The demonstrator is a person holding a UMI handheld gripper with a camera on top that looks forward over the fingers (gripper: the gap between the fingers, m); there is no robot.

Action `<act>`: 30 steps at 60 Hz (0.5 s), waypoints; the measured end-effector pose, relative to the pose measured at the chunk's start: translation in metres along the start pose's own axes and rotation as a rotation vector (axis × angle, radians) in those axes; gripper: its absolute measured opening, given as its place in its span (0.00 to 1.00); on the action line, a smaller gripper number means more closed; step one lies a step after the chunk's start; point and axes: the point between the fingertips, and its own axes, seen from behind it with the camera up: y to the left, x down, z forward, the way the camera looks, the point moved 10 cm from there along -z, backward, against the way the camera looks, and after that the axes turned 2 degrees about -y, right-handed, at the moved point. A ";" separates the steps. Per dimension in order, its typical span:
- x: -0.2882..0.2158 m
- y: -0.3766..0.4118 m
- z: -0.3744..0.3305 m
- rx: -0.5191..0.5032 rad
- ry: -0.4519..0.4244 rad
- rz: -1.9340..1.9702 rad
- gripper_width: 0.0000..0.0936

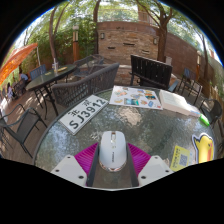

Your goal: Arrange mouse

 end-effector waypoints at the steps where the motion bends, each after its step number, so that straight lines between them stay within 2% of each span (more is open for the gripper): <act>1: 0.000 0.001 0.000 -0.009 -0.004 -0.002 0.52; 12: -0.002 0.000 -0.003 -0.021 0.018 0.001 0.40; 18: -0.014 0.000 -0.019 -0.066 -0.008 0.004 0.39; 23: -0.049 -0.002 -0.055 -0.132 -0.105 0.009 0.39; 30: -0.124 -0.038 -0.137 -0.202 -0.323 0.048 0.39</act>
